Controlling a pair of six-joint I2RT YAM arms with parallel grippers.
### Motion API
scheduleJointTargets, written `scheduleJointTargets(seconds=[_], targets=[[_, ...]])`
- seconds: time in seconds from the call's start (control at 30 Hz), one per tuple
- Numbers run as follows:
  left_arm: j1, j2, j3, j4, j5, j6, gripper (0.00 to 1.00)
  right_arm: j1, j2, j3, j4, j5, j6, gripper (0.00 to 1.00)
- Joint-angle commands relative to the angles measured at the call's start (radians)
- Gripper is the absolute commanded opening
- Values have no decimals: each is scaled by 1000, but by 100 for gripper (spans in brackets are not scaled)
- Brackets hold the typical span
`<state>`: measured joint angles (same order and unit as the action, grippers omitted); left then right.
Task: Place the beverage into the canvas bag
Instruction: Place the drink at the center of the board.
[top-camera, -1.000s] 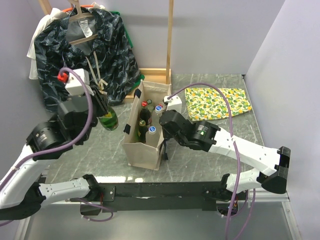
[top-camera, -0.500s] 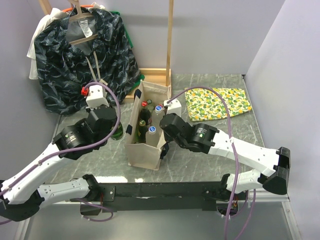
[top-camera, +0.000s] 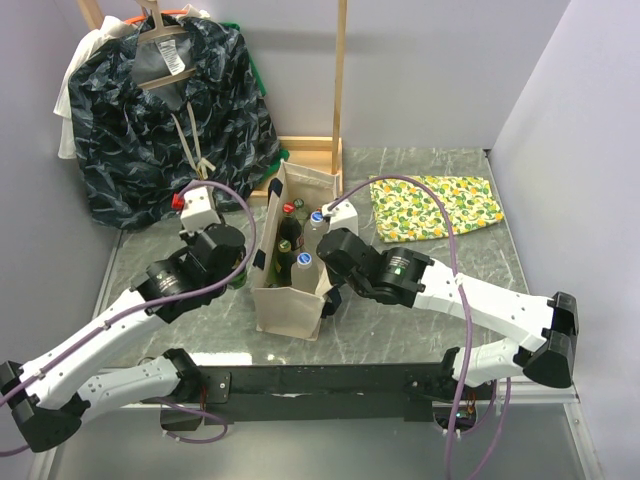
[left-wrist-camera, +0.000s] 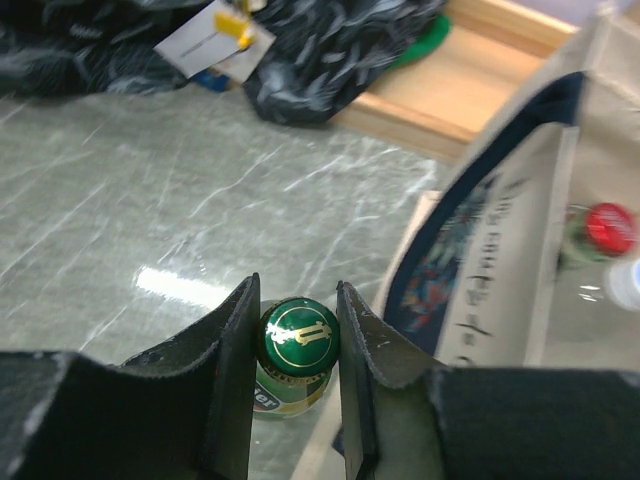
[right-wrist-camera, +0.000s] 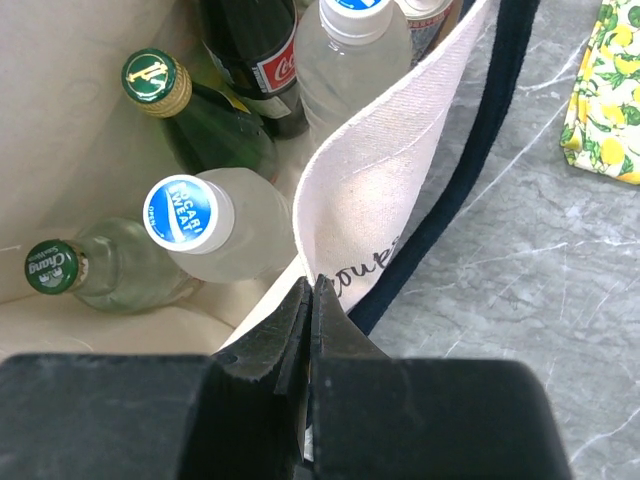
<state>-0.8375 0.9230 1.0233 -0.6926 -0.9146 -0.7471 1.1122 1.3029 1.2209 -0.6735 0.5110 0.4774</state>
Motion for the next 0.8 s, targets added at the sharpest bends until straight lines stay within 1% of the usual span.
scheduleJointTargets(seconds=[0.0,0.23,0.47,0.77], targets=[[43,-55,-32,162,-66,-72,1,8,19,2,-52,-40,-23,0],[101,-9,-89,209,-55,-101,1,6,21,2,-46,-39,-52,0],[164,33,-144,254,13,-103,1,8,9,-37,-31,-42,-62,0],[173,36,-215,278,63,-113,1,6,7,-57,-29,-49,-43,0]])
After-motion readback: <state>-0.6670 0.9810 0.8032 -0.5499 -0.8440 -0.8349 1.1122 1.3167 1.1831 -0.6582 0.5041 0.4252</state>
